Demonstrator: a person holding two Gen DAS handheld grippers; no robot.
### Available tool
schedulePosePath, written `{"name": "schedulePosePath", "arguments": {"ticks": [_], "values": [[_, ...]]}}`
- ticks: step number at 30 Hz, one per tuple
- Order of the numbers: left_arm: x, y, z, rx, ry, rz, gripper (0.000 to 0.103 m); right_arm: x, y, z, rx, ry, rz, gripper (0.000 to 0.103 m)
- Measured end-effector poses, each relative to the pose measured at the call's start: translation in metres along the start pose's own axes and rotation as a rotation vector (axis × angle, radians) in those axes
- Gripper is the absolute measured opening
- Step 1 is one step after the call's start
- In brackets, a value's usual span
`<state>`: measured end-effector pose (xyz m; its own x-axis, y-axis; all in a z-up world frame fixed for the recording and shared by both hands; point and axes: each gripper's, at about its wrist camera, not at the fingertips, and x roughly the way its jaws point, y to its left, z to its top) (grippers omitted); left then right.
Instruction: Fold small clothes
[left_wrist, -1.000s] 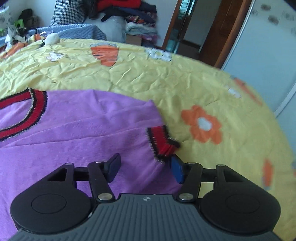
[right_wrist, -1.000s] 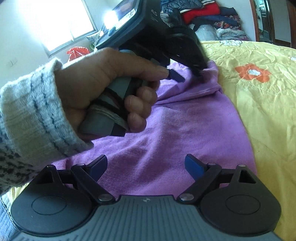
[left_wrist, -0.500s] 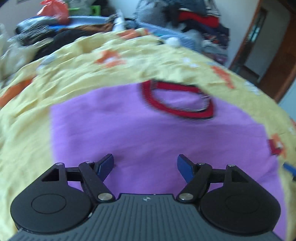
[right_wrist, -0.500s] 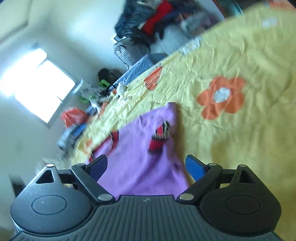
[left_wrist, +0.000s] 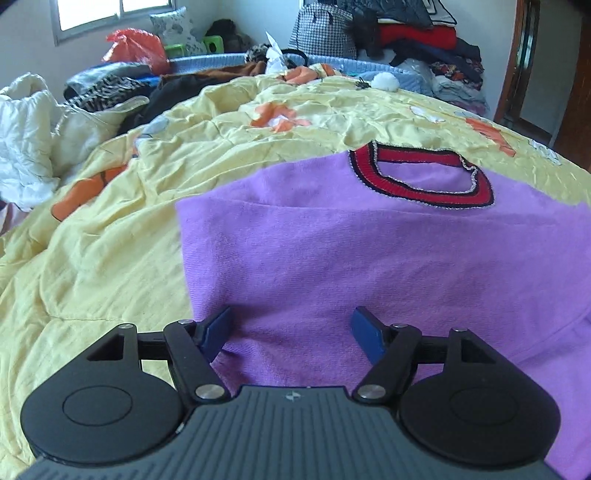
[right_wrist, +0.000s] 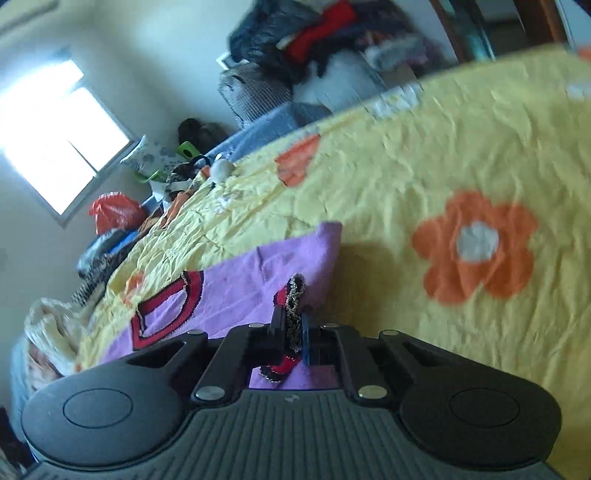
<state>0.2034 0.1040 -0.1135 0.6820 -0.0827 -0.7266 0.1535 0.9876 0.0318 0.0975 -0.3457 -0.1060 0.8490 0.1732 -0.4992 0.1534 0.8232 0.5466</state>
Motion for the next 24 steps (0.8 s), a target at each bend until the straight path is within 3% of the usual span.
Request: {"name": "schedulePosePath", "arguments": {"ticks": [2,4,6,10,13,16,17,19,20,24], "values": [[-0.003,0.003,-0.003,-0.019,-0.007,0.008,0.073,0.014,0.002,0.0,-0.088,0.048,-0.094,0.008],[-0.008,0.005,-0.004,-0.018,-0.01,0.027,0.073,0.024,-0.01,-0.003,-0.097,0.117,-0.129,0.009],[-0.016,0.011,-0.005,-0.034,-0.001,0.051,0.075,0.009,-0.01,-0.004,-0.118,0.067,-0.161,0.02],[-0.038,0.018,-0.005,-0.053,-0.072,-0.019,0.074,-0.02,0.016,-0.007,-0.201,-0.02,-0.059,0.02],[-0.033,0.008,-0.006,-0.041,-0.044,-0.082,0.074,-0.005,0.03,-0.016,-0.253,0.041,-0.003,0.02],[-0.018,-0.001,-0.016,0.03,-0.001,-0.006,0.075,0.02,0.033,-0.03,-0.312,0.12,-0.041,0.019],[-0.016,0.001,-0.019,0.037,-0.003,-0.002,0.08,0.026,0.029,-0.033,-0.325,0.127,-0.082,0.017],[-0.015,0.013,-0.022,0.018,0.004,0.02,0.086,0.023,0.017,-0.032,-0.317,0.107,-0.072,0.015],[-0.017,0.021,-0.022,-0.016,0.016,0.016,0.085,0.021,0.014,-0.029,-0.308,0.108,-0.081,0.011],[-0.037,0.034,-0.017,-0.067,-0.043,0.006,0.078,0.006,0.024,-0.023,-0.302,0.075,-0.077,0.014]]}}
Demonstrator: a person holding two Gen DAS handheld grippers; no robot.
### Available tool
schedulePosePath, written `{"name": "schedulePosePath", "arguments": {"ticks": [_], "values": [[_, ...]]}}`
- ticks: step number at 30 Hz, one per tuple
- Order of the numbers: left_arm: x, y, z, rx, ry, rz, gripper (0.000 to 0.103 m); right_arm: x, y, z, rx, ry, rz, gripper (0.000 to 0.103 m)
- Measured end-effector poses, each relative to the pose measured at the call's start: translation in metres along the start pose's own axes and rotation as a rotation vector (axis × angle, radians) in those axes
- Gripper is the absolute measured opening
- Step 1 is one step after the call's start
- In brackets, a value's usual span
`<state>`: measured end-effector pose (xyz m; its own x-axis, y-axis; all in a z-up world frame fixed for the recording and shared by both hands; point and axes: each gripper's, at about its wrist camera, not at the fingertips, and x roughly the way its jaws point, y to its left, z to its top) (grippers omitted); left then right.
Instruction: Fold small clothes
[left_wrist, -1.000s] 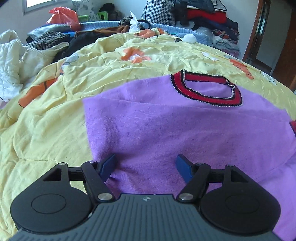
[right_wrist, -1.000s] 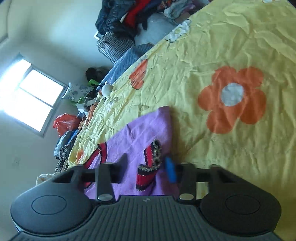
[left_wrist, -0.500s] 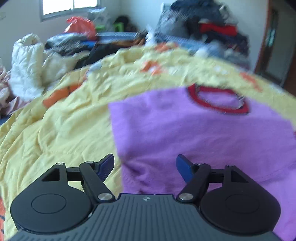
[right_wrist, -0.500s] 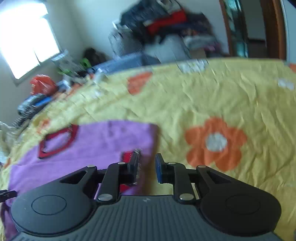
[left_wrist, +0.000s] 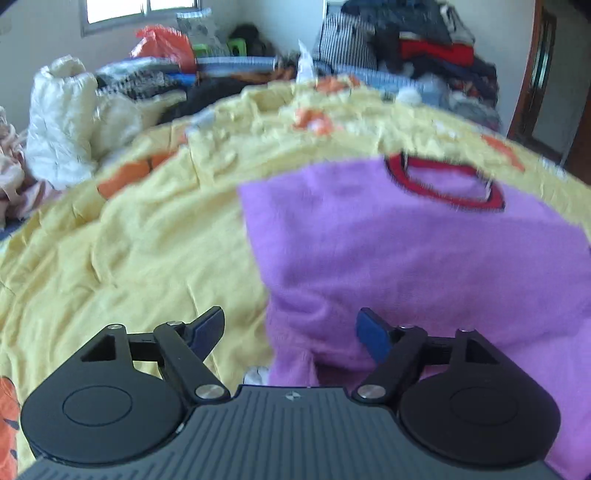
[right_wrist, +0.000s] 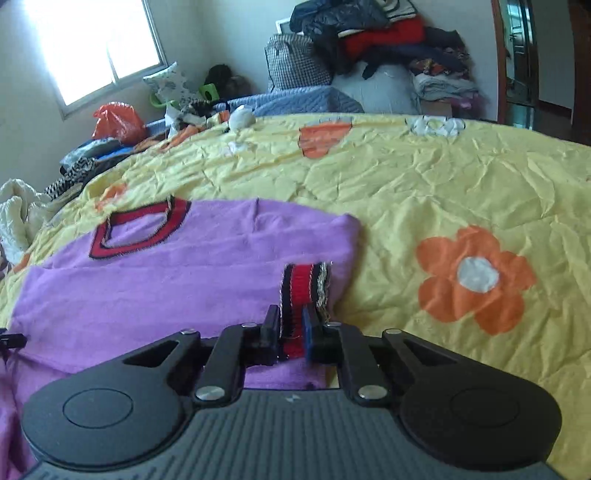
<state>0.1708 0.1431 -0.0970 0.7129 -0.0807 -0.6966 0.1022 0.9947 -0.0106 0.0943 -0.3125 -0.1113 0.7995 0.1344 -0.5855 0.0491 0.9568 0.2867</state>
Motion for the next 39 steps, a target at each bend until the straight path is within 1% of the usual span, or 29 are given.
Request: {"name": "schedulePosePath", "arguments": {"ticks": [2,4,5,7,8,9,10,12,13,14,15,17,18,20,21,22,23,24,26,28,29,30,31,32,34,35,36,37,39], "values": [[-0.004,-0.005,0.008,-0.027,-0.041,-0.066,0.081,-0.001,0.008,0.004,-0.002,-0.004,0.017,0.014],[0.005,-0.017,0.019,-0.032,-0.053,-0.083,0.083,0.006,0.015,0.004,-0.001,0.005,0.044,0.014],[0.015,-0.022,0.025,-0.026,-0.041,-0.08,0.083,0.012,0.02,0.004,-0.01,0.015,0.045,0.014],[0.041,-0.031,0.03,0.011,0.03,-0.027,0.082,0.024,0.026,0.002,-0.035,0.038,0.033,0.014],[0.052,-0.034,0.028,0.046,0.057,0.007,0.09,0.032,0.025,0.0,-0.045,0.058,0.013,0.013],[0.054,-0.033,0.025,0.075,0.038,0.026,0.094,0.033,0.022,-0.002,-0.048,0.047,0.019,0.013],[0.054,-0.029,0.023,0.072,0.04,0.032,0.096,0.032,0.018,-0.002,-0.044,0.04,0.017,0.013],[0.044,-0.013,0.021,0.003,0.063,0.025,0.09,0.026,0.011,0.0,-0.024,0.036,-0.013,0.013],[0.035,-0.01,0.019,-0.013,0.053,0.012,0.082,0.02,0.008,0.0,-0.009,0.034,-0.011,0.013],[0.024,-0.009,0.018,-0.017,0.029,-0.003,0.081,0.013,0.007,0.0,-0.005,0.026,-0.007,0.014],[0.014,-0.011,0.016,-0.016,0.007,-0.038,0.081,0.007,0.008,-0.001,-0.013,0.017,-0.005,0.015],[0.001,-0.021,0.012,-0.007,-0.021,-0.143,0.083,0.0,0.013,-0.004,-0.033,0.002,0.021,0.016],[-0.002,-0.029,0.01,0.004,-0.026,-0.164,0.083,0.0,0.015,-0.005,-0.041,-0.002,0.041,0.017],[0.003,-0.049,0.006,0.07,0.007,-0.147,0.084,0.004,0.022,-0.007,-0.056,0.011,0.043,0.02],[0.011,-0.056,0.002,0.097,0.038,-0.132,0.084,0.009,0.025,-0.009,-0.062,0.023,0.036,0.024],[0.02,-0.058,-0.002,0.109,0.073,-0.112,0.085,0.014,0.026,-0.011,-0.071,0.04,0.025,0.026],[0.024,-0.06,-0.007,0.13,0.06,-0.091,0.092,0.018,0.025,-0.014,-0.081,0.046,0.019,0.027],[0.024,-0.062,-0.008,0.16,0.052,-0.072,0.093,0.017,0.024,-0.015,-0.084,0.035,0.023,0.027],[0.019,-0.057,-0.007,0.124,0.075,-0.05,0.091,0.015,0.021,-0.015,-0.083,0.034,0.016,0.027],[0.005,-0.051,-0.005,0.083,0.092,-0.033,0.089,0.002,0.023,-0.014,-0.068,0.041,-0.001,0.027],[-0.006,-0.048,-0.005,0.051,0.093,-0.047,0.091,-0.011,0.027,-0.015,-0.064,0.034,0.017,0.028],[-0.018,-0.043,-0.006,0.019,0.098,-0.093,0.092,-0.023,0.033,-0.018,-0.06,0.028,0.051,0.03],[-0.032,-0.043,-0.01,0.004,0.111,-0.162,0.092,-0.037,0.042,-0.023,-0.075,0.033,0.115,0.03],[-0.048,-0.041,-0.016,-0.017,0.125,-0.234,0.092,-0.052,0.054,-0.032,-0.109,0.039,0.189,0.033],[-0.077,-0.042,-0.03,-0.059,0.166,-0.349,0.092,-0.08,0.074,-0.055,-0.142,0.053,0.261,0.048],[-0.089,-0.042,-0.039,-0.066,0.181,-0.386,0.093,-0.094,0.084,-0.069,-0.146,0.074,0.316,0.062],[-0.101,-0.04,-0.048,-0.077,0.186,-0.396,0.095,-0.109,0.092,-0.083,-0.162,0.082,0.379,0.065],[-0.11,-0.038,-0.057,-0.083,0.196,-0.388,0.097,-0.121,0.101,-0.096,-0.18,0.089,0.426,0.065],[-0.119,-0.031,-0.072,-0.112,0.233,-0.38,0.097,-0.139,0.121,-0.122,-0.221,0.14,0.465,0.067]]}}
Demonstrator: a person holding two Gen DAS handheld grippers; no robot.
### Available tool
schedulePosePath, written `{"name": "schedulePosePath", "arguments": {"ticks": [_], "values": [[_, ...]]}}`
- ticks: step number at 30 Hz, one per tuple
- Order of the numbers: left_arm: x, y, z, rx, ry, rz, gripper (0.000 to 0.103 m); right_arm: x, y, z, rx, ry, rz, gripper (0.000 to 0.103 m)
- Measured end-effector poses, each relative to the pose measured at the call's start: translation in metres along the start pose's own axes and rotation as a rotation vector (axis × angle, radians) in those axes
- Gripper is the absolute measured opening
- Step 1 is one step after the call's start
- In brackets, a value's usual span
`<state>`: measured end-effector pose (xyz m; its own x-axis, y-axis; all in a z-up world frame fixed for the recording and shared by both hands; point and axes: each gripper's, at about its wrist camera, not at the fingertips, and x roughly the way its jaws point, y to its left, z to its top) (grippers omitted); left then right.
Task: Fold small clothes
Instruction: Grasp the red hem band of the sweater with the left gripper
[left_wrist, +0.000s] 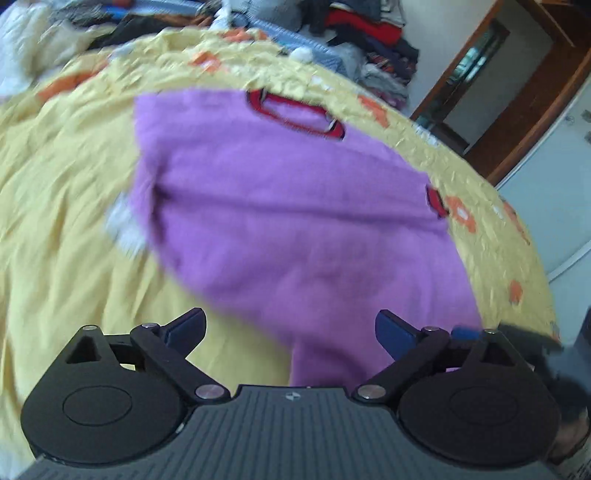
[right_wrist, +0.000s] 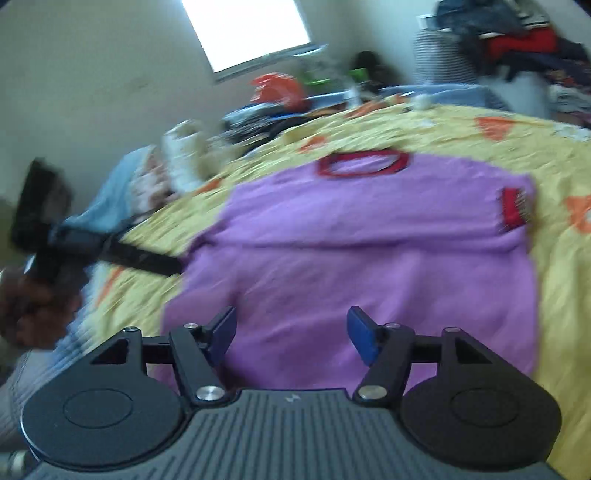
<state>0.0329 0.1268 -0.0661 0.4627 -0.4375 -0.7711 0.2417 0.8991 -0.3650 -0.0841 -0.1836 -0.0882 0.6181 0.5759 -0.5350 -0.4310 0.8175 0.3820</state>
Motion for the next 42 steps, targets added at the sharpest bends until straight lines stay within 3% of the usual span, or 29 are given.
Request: {"name": "schedulePosePath", "arguments": {"ticks": [3,6,8,12,14,15,16,19,21,23,24,28,32,34,39,40,41,42], "values": [[-0.008,0.007,-0.021,-0.062,0.056,-0.058,0.097,0.002,0.031,-0.024,-0.066,0.056,0.021,0.067],[-0.004,-0.002,-0.036,-0.1,0.115,-0.135,0.097,0.002,0.041,-0.037,-0.066,0.05,0.095,0.067],[0.006,-0.012,-0.041,-0.122,0.142,-0.199,0.096,0.005,0.045,-0.039,-0.09,0.066,0.053,0.067],[0.025,-0.038,-0.051,-0.112,0.181,-0.16,0.085,-0.009,0.038,-0.041,-0.117,0.034,-0.055,0.067],[0.032,-0.046,-0.055,-0.127,0.183,-0.134,0.056,-0.022,0.03,-0.04,-0.106,0.001,-0.122,0.073],[0.034,-0.048,-0.057,-0.132,0.181,-0.128,0.048,-0.028,0.025,-0.04,-0.097,-0.013,-0.15,0.086],[0.037,-0.049,-0.058,-0.15,0.179,-0.121,0.036,-0.034,0.019,-0.041,-0.086,-0.023,-0.176,0.091],[0.04,-0.049,-0.06,-0.185,0.161,-0.089,0.026,-0.048,0.0,-0.047,-0.047,-0.056,-0.195,0.091],[0.043,-0.049,-0.057,-0.216,0.18,-0.073,0.034,-0.057,-0.01,-0.052,-0.02,-0.072,-0.199,0.091],[0.033,-0.052,-0.055,-0.24,0.164,-0.019,0.063,-0.061,-0.015,-0.057,-0.006,-0.08,-0.198,0.091],[0.023,-0.054,-0.054,-0.236,0.132,-0.009,0.066,-0.062,-0.016,-0.059,0.0,-0.085,-0.203,0.091],[-0.007,-0.07,-0.049,-0.149,0.035,0.006,0.066,-0.07,-0.018,-0.065,0.022,-0.12,-0.18,0.091],[0.007,-0.083,-0.054,-0.072,0.019,0.017,0.062,-0.071,-0.02,-0.067,0.038,-0.147,-0.159,0.091],[0.016,-0.086,-0.059,-0.068,0.03,0.031,0.047,-0.07,-0.021,-0.066,0.042,-0.148,-0.16,0.091],[0.02,-0.092,-0.071,-0.068,0.015,0.015,0.042,-0.077,-0.022,-0.068,0.046,-0.153,-0.177,0.091],[0.022,-0.09,-0.072,-0.071,0.018,0.004,0.028,-0.077,-0.023,-0.069,0.052,-0.15,-0.178,0.091],[0.024,-0.09,-0.072,-0.073,0.016,-0.001,0.004,-0.077,-0.025,-0.069,0.059,-0.147,-0.178,0.091],[0.024,-0.089,-0.073,-0.079,0.008,-0.004,0.005,-0.076,-0.027,-0.07,0.065,-0.145,-0.183,0.092]]}}
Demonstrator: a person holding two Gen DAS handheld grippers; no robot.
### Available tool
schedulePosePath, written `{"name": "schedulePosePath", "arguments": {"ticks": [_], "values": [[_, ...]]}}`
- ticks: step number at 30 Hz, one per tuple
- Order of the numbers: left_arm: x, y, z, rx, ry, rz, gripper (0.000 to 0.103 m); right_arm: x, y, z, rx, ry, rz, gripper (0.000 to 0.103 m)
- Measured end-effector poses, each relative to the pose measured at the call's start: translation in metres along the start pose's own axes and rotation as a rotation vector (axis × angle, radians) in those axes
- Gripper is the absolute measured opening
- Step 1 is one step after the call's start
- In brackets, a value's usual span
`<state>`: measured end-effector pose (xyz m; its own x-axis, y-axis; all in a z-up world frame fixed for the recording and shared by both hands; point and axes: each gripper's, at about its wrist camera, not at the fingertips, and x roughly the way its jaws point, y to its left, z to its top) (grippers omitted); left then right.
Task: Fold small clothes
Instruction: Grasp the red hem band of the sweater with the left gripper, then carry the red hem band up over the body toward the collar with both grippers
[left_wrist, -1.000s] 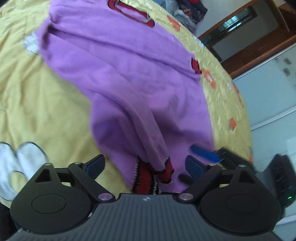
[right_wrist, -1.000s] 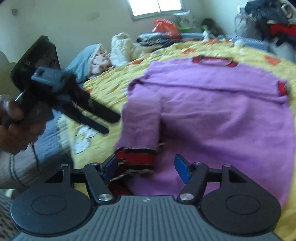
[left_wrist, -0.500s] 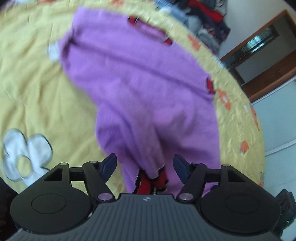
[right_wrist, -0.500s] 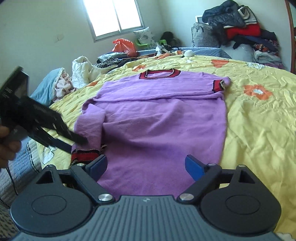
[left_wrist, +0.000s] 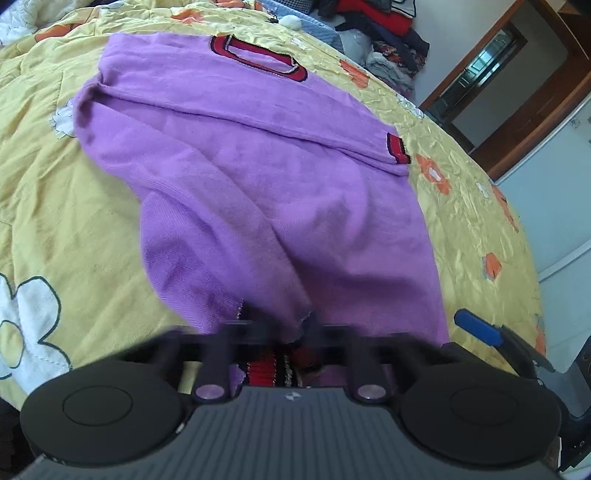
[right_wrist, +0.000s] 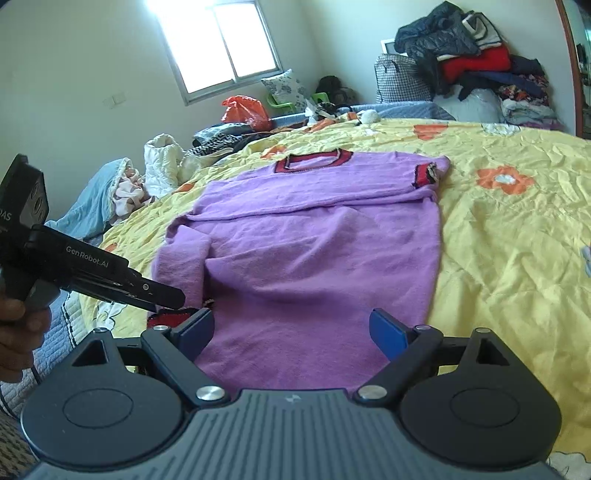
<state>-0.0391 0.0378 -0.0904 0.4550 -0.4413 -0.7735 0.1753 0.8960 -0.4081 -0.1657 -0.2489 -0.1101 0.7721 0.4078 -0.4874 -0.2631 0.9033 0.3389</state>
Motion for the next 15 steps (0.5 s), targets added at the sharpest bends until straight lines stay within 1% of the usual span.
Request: {"name": "schedulePosePath", "arguments": {"ticks": [4,8,9,13,15], "values": [[-0.012,0.012,0.003,-0.016,-0.046,-0.078,0.005,0.002,0.001,-0.001,-0.002,0.015,-0.006,0.091],[-0.049,0.044,0.004,-0.076,-0.069,-0.145,0.005,-0.002,0.002,-0.003,0.005,0.014,-0.03,0.092],[-0.062,0.053,0.002,-0.089,-0.078,-0.149,0.005,-0.004,0.002,-0.004,0.007,0.012,-0.035,0.091],[-0.112,0.083,-0.008,-0.088,-0.072,-0.072,0.004,-0.009,0.002,-0.006,0.008,0.012,-0.05,0.091],[-0.127,0.094,-0.014,-0.085,-0.054,-0.041,0.004,-0.011,0.003,-0.008,0.015,0.012,-0.045,0.091]]}}
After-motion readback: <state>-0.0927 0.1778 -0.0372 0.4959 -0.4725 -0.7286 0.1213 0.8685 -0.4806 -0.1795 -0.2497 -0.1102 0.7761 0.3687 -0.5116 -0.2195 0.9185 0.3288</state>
